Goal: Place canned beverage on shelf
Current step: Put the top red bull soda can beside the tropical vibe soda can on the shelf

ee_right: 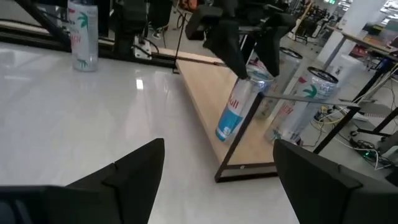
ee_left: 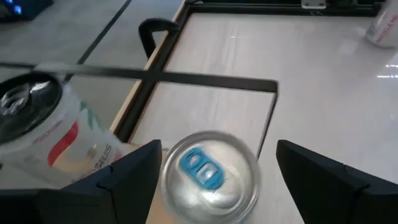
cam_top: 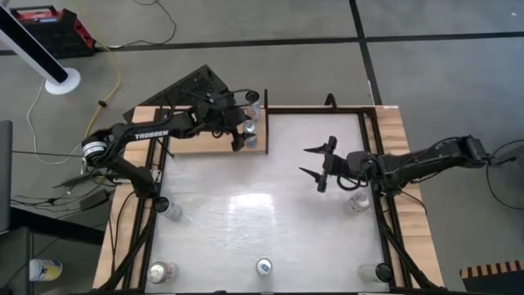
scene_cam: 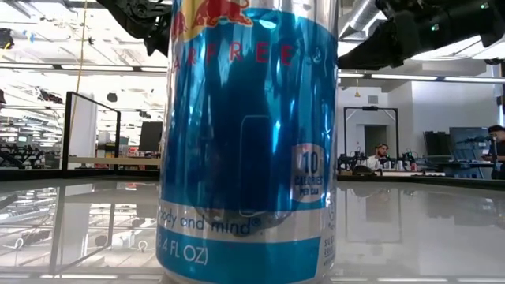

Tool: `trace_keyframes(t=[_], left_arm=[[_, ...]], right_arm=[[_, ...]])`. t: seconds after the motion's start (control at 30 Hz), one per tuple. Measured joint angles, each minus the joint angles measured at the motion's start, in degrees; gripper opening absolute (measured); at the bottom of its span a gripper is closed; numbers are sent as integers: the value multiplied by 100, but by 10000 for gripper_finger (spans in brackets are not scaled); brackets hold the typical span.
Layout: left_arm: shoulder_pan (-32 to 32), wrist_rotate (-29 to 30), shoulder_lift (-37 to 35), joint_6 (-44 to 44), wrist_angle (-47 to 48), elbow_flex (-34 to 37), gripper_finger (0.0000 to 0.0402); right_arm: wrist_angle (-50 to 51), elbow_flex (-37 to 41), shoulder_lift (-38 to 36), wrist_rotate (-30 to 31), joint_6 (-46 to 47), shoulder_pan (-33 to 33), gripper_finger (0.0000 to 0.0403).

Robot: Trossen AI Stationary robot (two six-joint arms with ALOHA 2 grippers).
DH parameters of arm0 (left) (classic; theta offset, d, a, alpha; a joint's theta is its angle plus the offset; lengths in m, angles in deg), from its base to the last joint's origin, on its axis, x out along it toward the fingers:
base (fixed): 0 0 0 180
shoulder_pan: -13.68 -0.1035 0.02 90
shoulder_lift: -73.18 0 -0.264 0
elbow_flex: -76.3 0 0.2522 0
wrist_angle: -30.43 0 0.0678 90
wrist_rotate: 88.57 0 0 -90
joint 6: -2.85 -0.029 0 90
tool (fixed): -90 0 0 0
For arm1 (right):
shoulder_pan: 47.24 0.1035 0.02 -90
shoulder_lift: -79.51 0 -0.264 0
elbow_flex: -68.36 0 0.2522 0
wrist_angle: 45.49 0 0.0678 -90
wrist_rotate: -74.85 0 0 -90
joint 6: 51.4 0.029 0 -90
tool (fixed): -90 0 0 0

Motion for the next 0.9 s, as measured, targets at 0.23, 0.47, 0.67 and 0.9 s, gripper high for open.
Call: trace_keyframes(t=[0.23, 0.47, 0.67, 0.9], left_arm=[[2, 154, 0, 13, -44, 4, 304], [-3, 131, 0, 284, -22, 7, 304], [2, 210, 0, 348, 27, 120, 304], [53, 208, 0, 358, 5, 188, 304]], right_arm=[[280, 2, 40, -48, -1, 0, 326], [288, 2, 90, -53, -2, 0, 326], [282, 4, 90, -54, 64, 0, 326], [277, 4, 92, -54, 155, -31, 326]])
